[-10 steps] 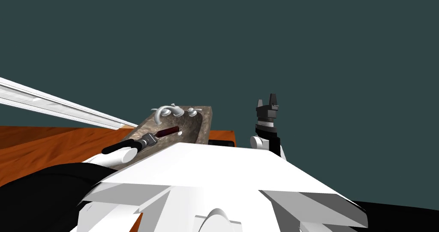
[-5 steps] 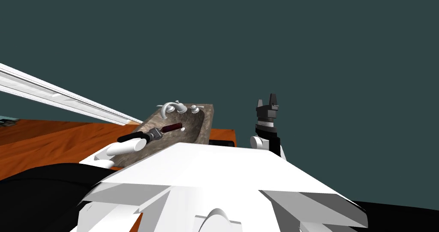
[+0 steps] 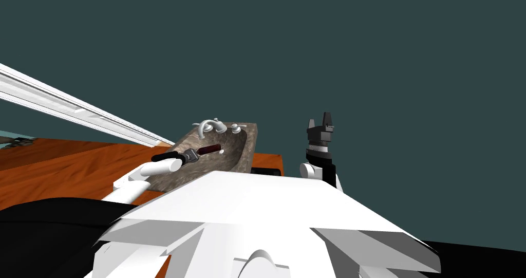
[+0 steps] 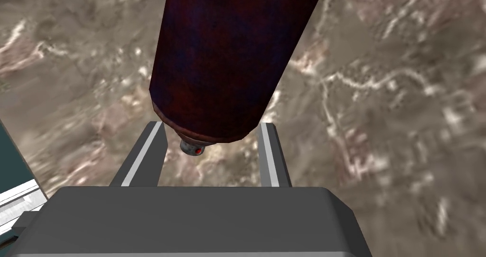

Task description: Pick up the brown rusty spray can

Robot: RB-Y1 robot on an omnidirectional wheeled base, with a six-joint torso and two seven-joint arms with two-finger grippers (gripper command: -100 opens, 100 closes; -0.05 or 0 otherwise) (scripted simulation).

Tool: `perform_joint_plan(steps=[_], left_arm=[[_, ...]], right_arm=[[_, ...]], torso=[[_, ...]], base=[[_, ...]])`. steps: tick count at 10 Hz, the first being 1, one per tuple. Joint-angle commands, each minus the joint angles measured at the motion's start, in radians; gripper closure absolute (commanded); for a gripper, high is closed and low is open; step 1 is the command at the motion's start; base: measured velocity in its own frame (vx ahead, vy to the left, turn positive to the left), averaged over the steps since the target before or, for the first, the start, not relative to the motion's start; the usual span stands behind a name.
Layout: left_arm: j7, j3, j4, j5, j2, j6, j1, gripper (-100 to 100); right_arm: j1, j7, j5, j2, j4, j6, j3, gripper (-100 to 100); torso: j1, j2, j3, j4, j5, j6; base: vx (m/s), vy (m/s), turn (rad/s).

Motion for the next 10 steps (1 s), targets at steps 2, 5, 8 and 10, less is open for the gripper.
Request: perform_joint_plan(steps=[2,5,8,10], left_arm=[[-0.013,0.008,0.007,-0.046,-0.03,0.056,-0.069,100],[-0.013,0.008,0.007,-0.046,-0.03,0.098,-0.128,100],[-0.03,0.014,0.02,-0.08,-0.056,0.179,-0.225,100],[-0.048,0.02,0.033,-0.115,-0.081,0.246,-0.287,100]], right_arm=[[0.0,0.0,0.0,0.0,0.0,0.0,0.0,0],[0.0,0.0,0.0,0.0,0.0,0.0,0.0,0],[0.0,0.0,0.0,0.0,0.0,0.0,0.0,0],[0.0,0.0,0.0,0.0,0.0,0.0,0.0,0]], torso=[[0.0,-0.002,-0.001,0.0,-0.001,0.0],[-0.002,0.001,0.001,0.001,-0.002,0.0],[-0.001,0.003,0.002,0.001,-0.002,-0.001],[-0.002,0.004,0.002,0.001,-0.002,-0.002]], base=[[-0.034,0.01,0.039],[-0.047,0.004,0.026],[-0.064,0.009,0.067],[-0.083,0.017,0.08]])
